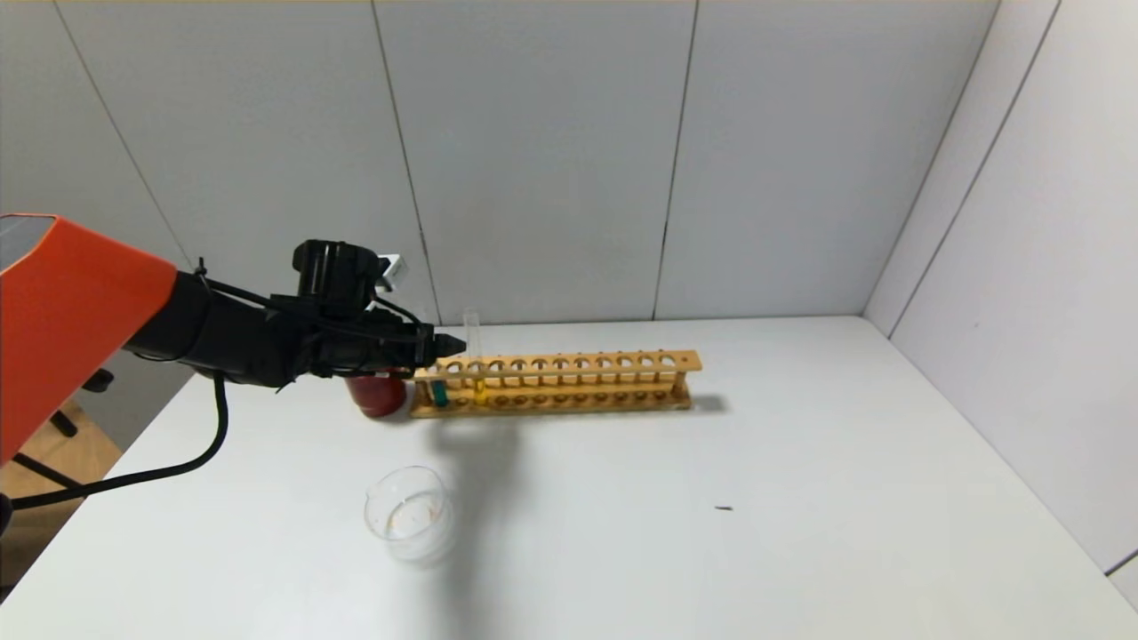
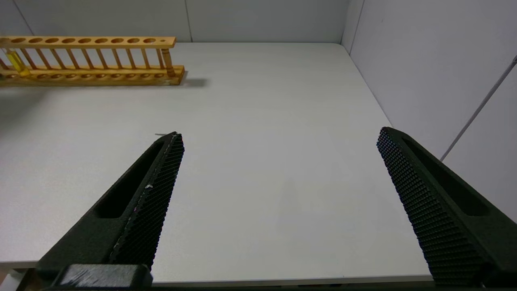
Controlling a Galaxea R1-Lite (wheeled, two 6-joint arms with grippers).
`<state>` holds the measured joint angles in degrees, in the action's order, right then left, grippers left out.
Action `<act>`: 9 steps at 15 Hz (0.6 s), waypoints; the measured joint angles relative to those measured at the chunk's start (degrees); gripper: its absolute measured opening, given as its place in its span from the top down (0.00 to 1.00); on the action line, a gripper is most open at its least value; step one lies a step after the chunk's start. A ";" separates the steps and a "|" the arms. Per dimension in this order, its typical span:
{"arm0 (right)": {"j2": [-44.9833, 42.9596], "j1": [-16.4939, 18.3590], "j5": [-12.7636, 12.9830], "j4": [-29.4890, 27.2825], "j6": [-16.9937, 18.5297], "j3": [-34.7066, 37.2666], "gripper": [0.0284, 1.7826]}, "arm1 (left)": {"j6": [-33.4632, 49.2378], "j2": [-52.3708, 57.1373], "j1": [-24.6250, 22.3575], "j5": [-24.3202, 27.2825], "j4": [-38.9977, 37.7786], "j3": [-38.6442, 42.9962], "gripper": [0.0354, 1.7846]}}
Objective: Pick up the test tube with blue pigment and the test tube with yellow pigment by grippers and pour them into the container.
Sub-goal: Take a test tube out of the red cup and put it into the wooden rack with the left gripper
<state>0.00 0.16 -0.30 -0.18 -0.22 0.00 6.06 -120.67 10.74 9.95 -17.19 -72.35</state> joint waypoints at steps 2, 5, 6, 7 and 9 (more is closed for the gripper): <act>0.00 0.00 0.01 0.00 -0.02 0.00 0.02 | 0.68 -0.57 0.00 0.00 0.16 -1.05 0.02; 0.00 0.02 0.00 0.00 0.00 0.00 0.02 | 1.10 -1.35 0.04 -0.02 0.27 -2.18 0.02; 0.00 0.02 0.01 0.00 0.00 0.00 0.02 | 1.13 -1.54 0.06 0.00 0.16 -2.27 0.02; 0.00 0.02 0.00 0.00 0.00 0.00 0.02 | 1.21 -1.65 0.11 0.00 0.11 -2.32 0.02; 0.00 0.00 0.00 0.00 -0.02 0.00 0.02 | 1.13 -1.90 0.15 -0.06 0.11 -2.36 0.04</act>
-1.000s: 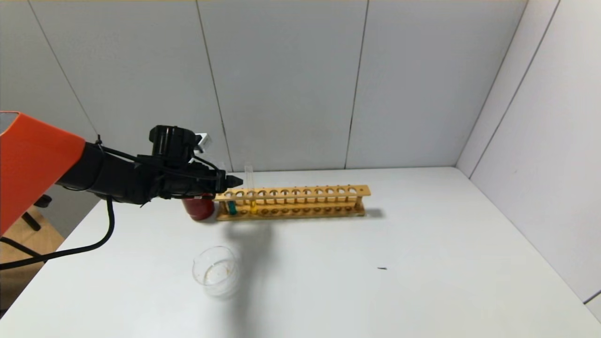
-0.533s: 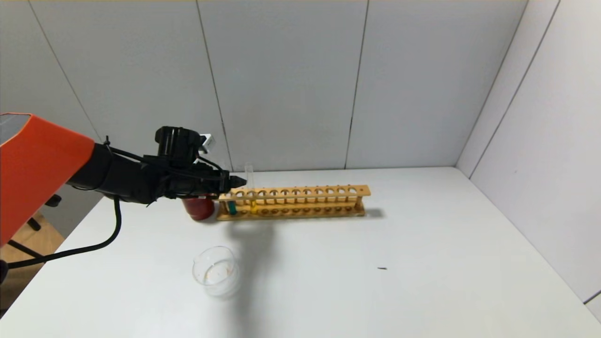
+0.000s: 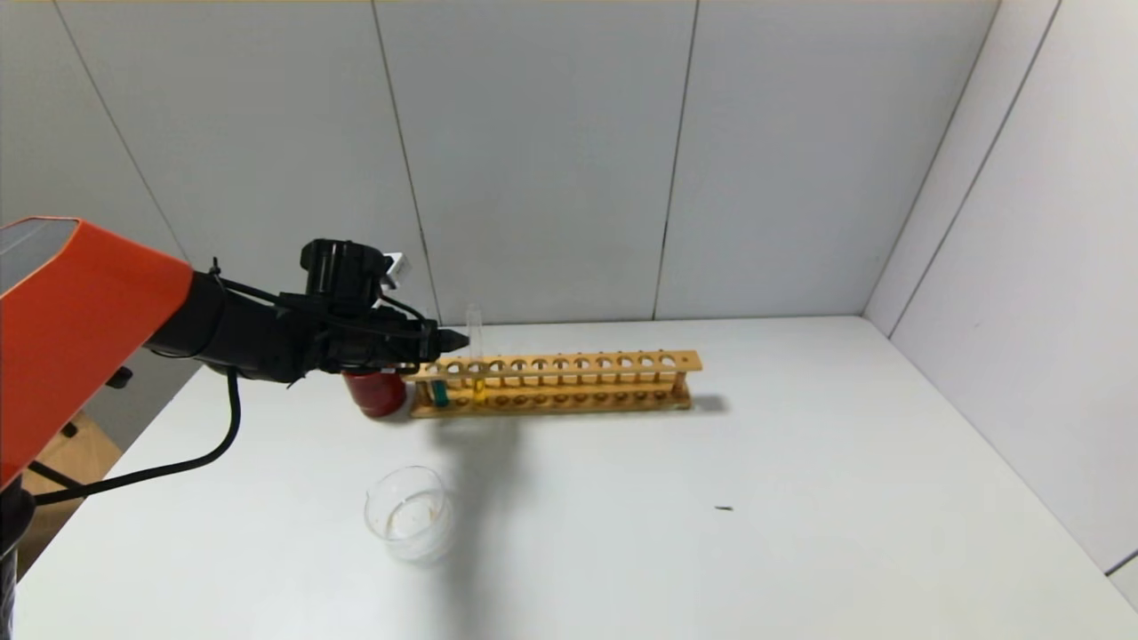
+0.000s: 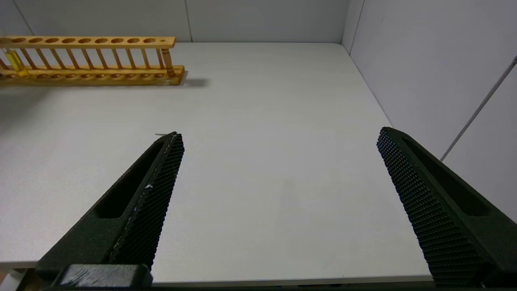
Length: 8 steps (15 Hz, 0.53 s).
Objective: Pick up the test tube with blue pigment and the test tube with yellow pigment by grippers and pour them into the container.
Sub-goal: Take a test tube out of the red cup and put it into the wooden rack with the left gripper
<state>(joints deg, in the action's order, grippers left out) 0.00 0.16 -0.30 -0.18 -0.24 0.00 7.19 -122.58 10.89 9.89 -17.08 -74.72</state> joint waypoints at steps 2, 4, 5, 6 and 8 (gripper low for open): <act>0.00 0.00 0.00 0.00 0.02 0.00 0.02 | -0.12 -0.27 0.18 -0.71 -0.04 0.10 0.11; 0.00 0.00 0.00 0.00 0.00 0.00 0.02 | -0.30 -0.57 0.29 -1.93 -0.20 0.16 0.24; 0.00 0.02 0.00 0.00 0.02 0.00 0.02 | -0.34 -0.74 0.44 -2.10 -0.22 0.16 0.33; 0.00 0.02 0.01 0.00 0.02 0.00 0.02 | -0.39 -0.94 0.68 -2.10 -0.26 0.13 0.44; 0.00 0.00 0.00 0.00 0.00 0.00 0.02 | -0.34 -1.40 1.15 -2.12 -0.33 0.05 0.66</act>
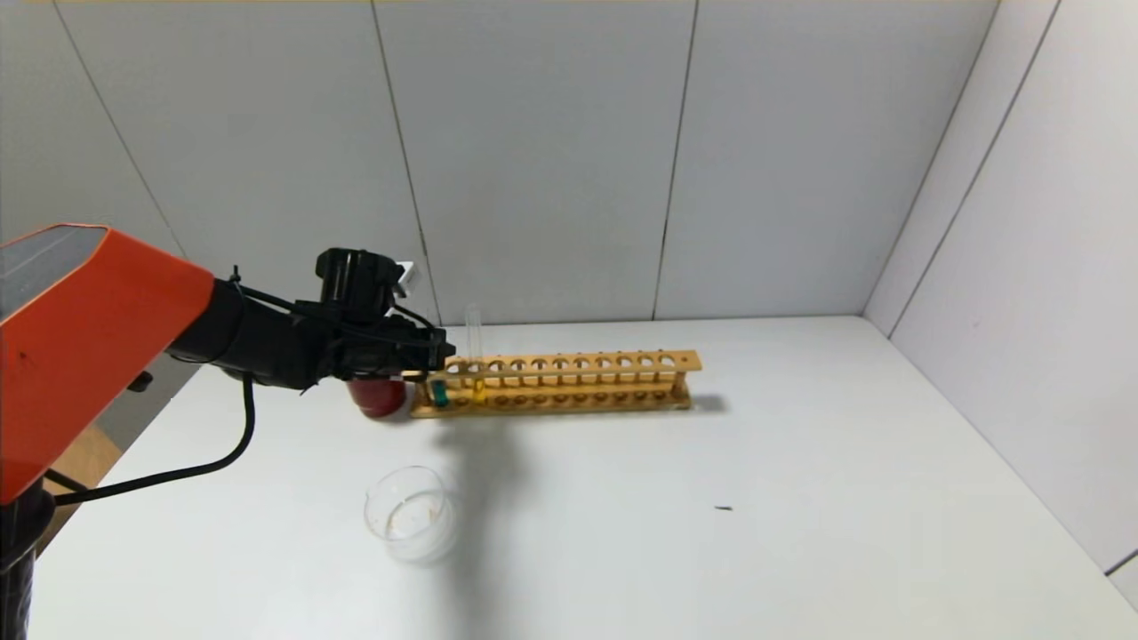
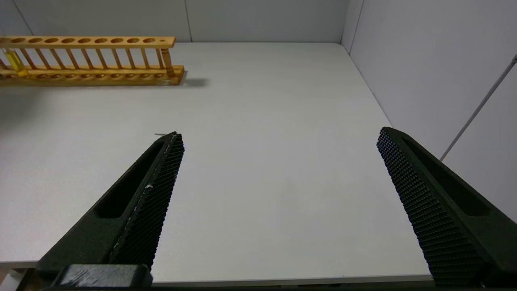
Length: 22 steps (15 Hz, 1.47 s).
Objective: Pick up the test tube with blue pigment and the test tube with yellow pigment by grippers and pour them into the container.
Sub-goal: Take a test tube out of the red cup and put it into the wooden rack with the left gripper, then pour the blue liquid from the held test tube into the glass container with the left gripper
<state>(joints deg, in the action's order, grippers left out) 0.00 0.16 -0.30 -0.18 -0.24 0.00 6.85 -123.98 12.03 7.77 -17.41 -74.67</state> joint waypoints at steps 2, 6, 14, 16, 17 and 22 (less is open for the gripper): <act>0.00 0.02 0.01 0.00 0.00 0.00 0.02 | -0.02 -0.37 0.15 -0.13 -0.26 -0.28 0.80; 0.00 0.05 0.00 0.00 0.00 0.00 0.02 | -0.02 -0.66 0.39 -1.40 -1.08 -0.41 0.83; 0.00 0.02 0.00 -0.02 0.00 0.00 0.02 | -0.33 2.91 0.30 -2.56 -0.54 -0.49 0.83; 0.00 0.00 0.00 -0.02 0.00 0.00 0.02 | -0.62 5.75 0.26 -2.73 -0.06 -0.49 0.83; 0.00 0.00 0.00 -0.02 0.00 0.00 0.02 | -0.99 7.39 0.26 -2.82 0.16 -0.49 0.83; 0.00 0.00 0.01 0.00 0.02 0.00 0.02 | -4.57 16.90 0.23 -3.13 3.46 0.50 0.83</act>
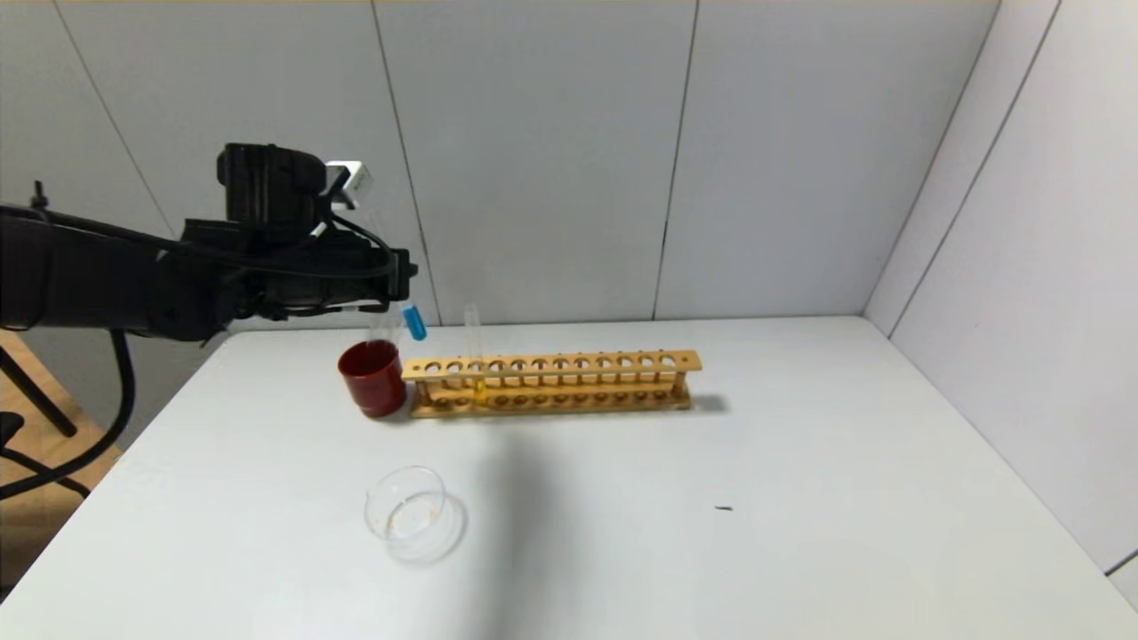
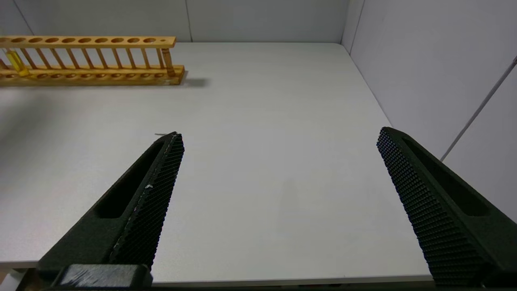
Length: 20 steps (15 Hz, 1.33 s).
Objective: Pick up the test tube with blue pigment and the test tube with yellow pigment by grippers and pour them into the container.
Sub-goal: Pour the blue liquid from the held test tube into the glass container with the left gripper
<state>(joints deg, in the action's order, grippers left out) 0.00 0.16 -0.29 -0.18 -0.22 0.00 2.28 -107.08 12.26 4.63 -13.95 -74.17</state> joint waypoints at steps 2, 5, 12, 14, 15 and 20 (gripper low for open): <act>0.00 0.00 0.00 -0.02 0.00 0.00 0.02 | -2.68 4.49 0.07 -0.04 1.83 2.65 0.83; 0.00 0.05 0.02 -0.02 0.00 0.00 0.02 | -6.88 11.72 0.00 -0.04 2.01 10.91 0.83; 0.00 0.05 0.00 0.00 0.00 0.00 0.02 | -24.47 24.31 -2.12 3.28 1.57 27.81 0.83; 0.00 0.05 -0.01 0.00 0.00 0.00 0.02 | -30.15 25.66 -2.49 7.00 1.49 31.17 0.83; 0.00 0.02 -0.01 -0.02 0.00 0.00 0.02 | -33.39 25.99 -2.57 8.56 0.85 33.16 0.83; 0.00 0.02 0.00 0.00 -0.02 0.00 0.02 | -47.81 23.45 -4.69 12.59 -11.19 39.33 0.83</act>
<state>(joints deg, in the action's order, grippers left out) 0.00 0.18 -0.29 -0.18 -0.24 0.00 -45.53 -83.63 7.57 17.23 -25.14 -34.84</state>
